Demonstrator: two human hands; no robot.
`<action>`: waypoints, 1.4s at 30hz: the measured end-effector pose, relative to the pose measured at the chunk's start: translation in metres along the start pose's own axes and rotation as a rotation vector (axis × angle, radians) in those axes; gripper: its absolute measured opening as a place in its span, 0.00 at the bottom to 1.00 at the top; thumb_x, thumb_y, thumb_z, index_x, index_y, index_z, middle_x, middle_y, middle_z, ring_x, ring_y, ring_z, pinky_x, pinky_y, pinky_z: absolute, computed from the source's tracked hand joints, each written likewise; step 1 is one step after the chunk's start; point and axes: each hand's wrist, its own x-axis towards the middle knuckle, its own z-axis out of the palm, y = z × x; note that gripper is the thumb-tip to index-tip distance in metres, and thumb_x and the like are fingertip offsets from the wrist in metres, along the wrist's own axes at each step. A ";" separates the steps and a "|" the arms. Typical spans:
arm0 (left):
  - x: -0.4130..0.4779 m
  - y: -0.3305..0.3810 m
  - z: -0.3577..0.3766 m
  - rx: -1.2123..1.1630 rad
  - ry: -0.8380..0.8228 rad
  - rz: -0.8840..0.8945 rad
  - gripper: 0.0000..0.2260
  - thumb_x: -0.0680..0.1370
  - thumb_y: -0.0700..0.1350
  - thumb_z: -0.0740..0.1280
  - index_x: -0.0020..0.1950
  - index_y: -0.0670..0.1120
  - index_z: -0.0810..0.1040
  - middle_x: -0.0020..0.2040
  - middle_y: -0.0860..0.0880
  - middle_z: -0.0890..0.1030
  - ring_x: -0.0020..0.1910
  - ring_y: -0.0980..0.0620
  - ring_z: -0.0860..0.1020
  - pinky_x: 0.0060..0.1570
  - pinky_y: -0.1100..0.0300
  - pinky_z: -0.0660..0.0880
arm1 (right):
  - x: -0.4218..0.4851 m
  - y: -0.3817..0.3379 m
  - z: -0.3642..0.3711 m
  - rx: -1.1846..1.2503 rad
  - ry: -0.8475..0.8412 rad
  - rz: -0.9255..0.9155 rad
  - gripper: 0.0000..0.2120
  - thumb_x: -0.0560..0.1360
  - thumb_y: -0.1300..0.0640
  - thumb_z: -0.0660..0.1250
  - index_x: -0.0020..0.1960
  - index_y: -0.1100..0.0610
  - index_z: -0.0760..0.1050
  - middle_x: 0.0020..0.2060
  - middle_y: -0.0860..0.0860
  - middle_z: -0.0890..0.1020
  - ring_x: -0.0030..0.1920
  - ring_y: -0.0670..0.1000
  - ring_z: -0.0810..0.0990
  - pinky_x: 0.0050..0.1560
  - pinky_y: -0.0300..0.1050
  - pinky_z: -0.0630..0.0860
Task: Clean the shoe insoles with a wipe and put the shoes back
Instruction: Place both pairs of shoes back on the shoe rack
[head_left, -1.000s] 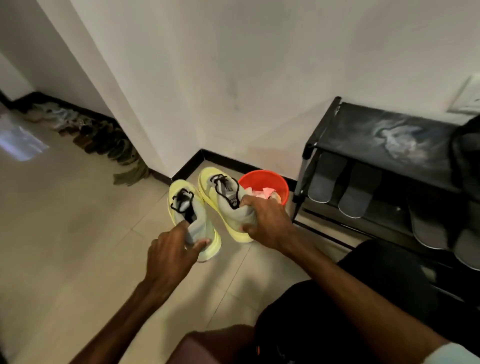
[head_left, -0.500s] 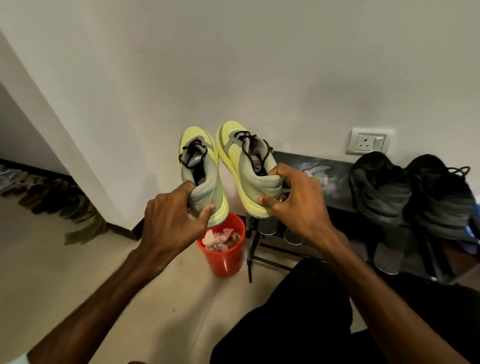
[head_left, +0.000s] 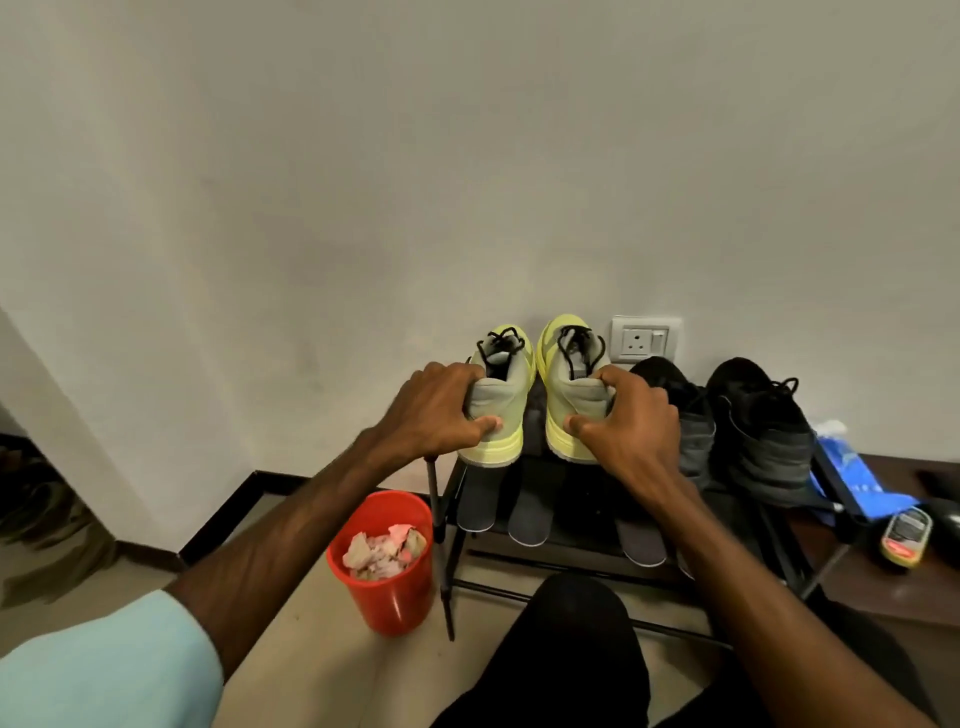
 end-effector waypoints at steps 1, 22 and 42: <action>0.007 0.000 0.005 0.015 -0.014 0.007 0.17 0.69 0.59 0.75 0.48 0.52 0.74 0.41 0.53 0.77 0.42 0.45 0.78 0.40 0.55 0.71 | 0.002 0.001 0.002 -0.007 -0.006 0.013 0.20 0.65 0.49 0.79 0.55 0.50 0.80 0.44 0.52 0.85 0.48 0.60 0.84 0.43 0.45 0.74; 0.045 -0.023 0.063 -0.015 -0.086 -0.135 0.27 0.68 0.61 0.75 0.63 0.53 0.75 0.54 0.48 0.81 0.49 0.46 0.79 0.46 0.53 0.78 | 0.016 0.029 0.036 -0.113 -0.089 0.041 0.26 0.73 0.51 0.76 0.68 0.53 0.73 0.54 0.55 0.83 0.55 0.61 0.82 0.51 0.52 0.79; 0.032 0.000 0.065 -0.036 -0.102 -0.186 0.27 0.73 0.54 0.74 0.68 0.48 0.70 0.59 0.43 0.80 0.53 0.41 0.79 0.49 0.52 0.77 | 0.006 0.027 0.029 -0.170 -0.169 0.012 0.30 0.78 0.50 0.73 0.75 0.53 0.63 0.58 0.59 0.82 0.59 0.65 0.81 0.54 0.58 0.79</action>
